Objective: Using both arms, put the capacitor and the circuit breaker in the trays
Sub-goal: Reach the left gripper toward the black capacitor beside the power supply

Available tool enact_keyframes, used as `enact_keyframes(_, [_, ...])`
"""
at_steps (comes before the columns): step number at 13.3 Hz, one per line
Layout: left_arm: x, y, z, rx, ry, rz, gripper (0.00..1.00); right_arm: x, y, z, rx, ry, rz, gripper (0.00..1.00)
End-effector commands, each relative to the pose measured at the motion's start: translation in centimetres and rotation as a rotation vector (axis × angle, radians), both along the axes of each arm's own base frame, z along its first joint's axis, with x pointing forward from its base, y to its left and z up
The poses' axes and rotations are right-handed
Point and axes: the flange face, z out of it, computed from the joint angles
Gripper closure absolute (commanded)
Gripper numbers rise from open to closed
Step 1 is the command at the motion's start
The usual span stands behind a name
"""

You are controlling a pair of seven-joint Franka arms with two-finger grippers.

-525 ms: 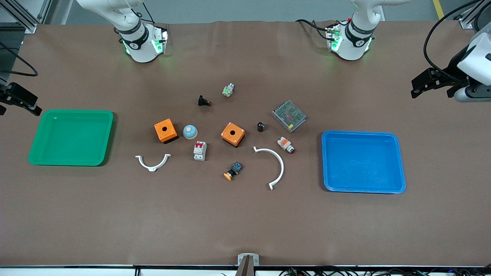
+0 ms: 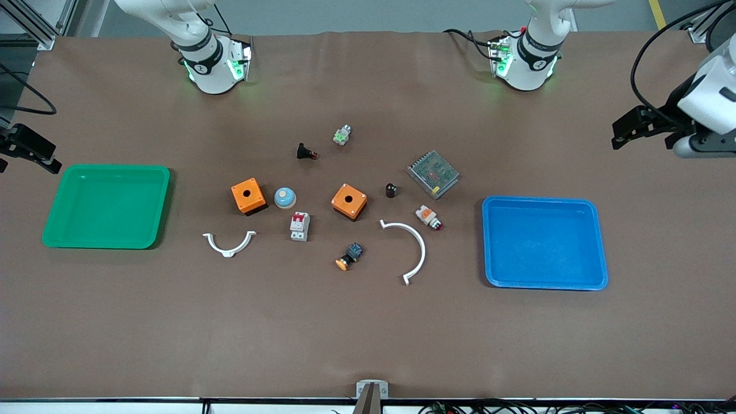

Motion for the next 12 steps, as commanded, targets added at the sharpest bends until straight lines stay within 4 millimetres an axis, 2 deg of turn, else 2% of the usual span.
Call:
enact_keyframes(1, [2.7, -5.0, -4.2, 0.014, 0.044, -0.07, 0.0, 0.2, 0.1, 0.4, -0.022, 0.004, 0.01, 0.0])
enact_keyframes(3, [4.2, -9.3, -8.0, 0.023, 0.035, -0.001, 0.0, 0.2, 0.2, 0.4, -0.022, 0.004, 0.012, 0.0])
enact_keyframes(6, [4.5, -15.8, -13.0, 0.029, 0.048, 0.063, 0.0, 0.3, 1.4, 0.5, -0.019, 0.0, 0.029, 0.0])
enact_keyframes(8, [3.7, -20.2, -15.9, 0.027, 0.06, 0.103, 0.0, 0.8, 4.1, -0.4, -0.021, 0.02, 0.064, 0.0])
enact_keyframes(9, [2.9, -23.0, -17.7, 0.028, 0.05, 0.172, 0.0, 1.0, 5.5, -0.9, -0.023, 0.03, 0.086, 0.0])
enact_keyframes(12, [0.5, -28.9, -23.5, 0.003, 0.013, 0.286, 0.02, 1.9, 10.2, -2.9, -0.019, 0.055, 0.111, 0.0])
